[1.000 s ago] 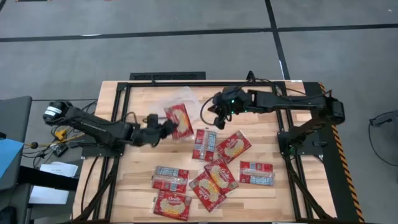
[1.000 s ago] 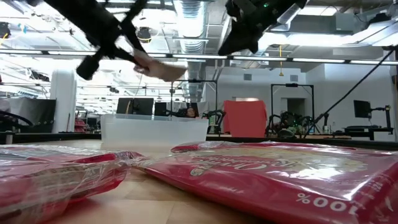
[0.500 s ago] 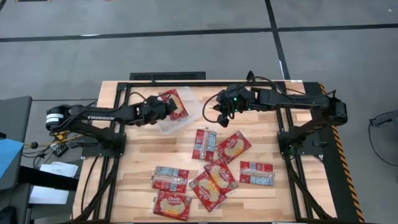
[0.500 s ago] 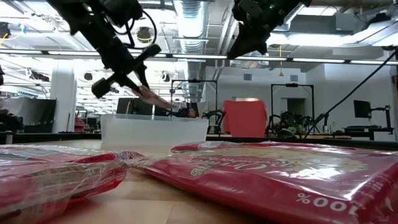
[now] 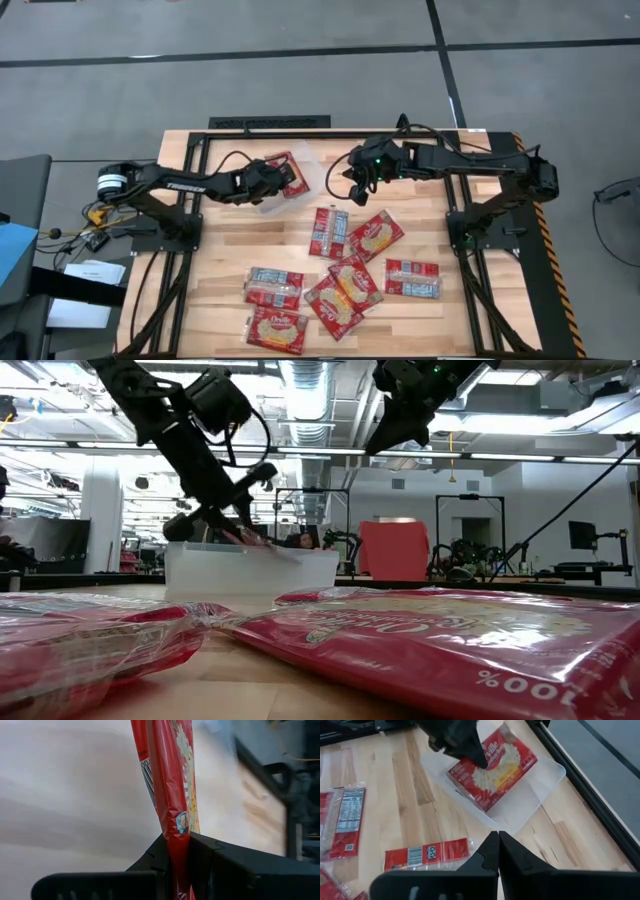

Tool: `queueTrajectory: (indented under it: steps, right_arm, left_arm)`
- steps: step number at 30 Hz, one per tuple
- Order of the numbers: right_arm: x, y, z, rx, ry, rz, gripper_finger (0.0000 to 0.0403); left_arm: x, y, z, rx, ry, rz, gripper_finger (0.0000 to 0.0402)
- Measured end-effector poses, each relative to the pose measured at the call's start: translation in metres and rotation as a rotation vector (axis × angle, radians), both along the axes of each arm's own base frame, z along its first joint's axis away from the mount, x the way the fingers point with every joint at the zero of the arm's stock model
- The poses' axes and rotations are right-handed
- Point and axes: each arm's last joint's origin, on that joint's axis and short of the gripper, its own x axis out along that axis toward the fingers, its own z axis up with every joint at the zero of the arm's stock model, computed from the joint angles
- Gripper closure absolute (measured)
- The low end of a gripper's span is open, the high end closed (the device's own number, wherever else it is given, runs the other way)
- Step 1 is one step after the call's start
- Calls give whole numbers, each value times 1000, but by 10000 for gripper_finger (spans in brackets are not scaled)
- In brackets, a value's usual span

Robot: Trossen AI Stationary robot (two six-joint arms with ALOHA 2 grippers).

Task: Sort popcorn bags into baskets
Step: Put the red popcorn bag into the transparent bin

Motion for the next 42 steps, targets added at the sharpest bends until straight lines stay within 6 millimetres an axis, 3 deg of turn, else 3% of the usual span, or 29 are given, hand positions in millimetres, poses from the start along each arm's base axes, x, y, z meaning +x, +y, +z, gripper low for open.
queueTrajectory:
  steps: [6,16,20,24,30,36,42]
  right_arm:
    - [0,0,0,-3,1,-2,363]
    - [0,0,0,-6,2,11,363]
    - [0,0,0,-5,-3,11,350]
    - [1,0,0,-4,-6,14,344]
    - [2,0,2,-8,-31,13,344]
    - [3,0,4,-11,-47,12,343]
    - [3,0,4,0,-51,3,343]
  left_arm:
    - [13,7,-12,-47,30,-22,365]
    - [30,14,-12,-15,-21,-111,207]
    - [28,20,-10,-26,-36,-136,142]
    - [25,23,-4,-23,-35,-179,103]
    - [25,26,9,1,-65,-182,91]
    - [30,28,24,-9,27,-227,91]
    - [29,27,24,-25,67,-230,90]
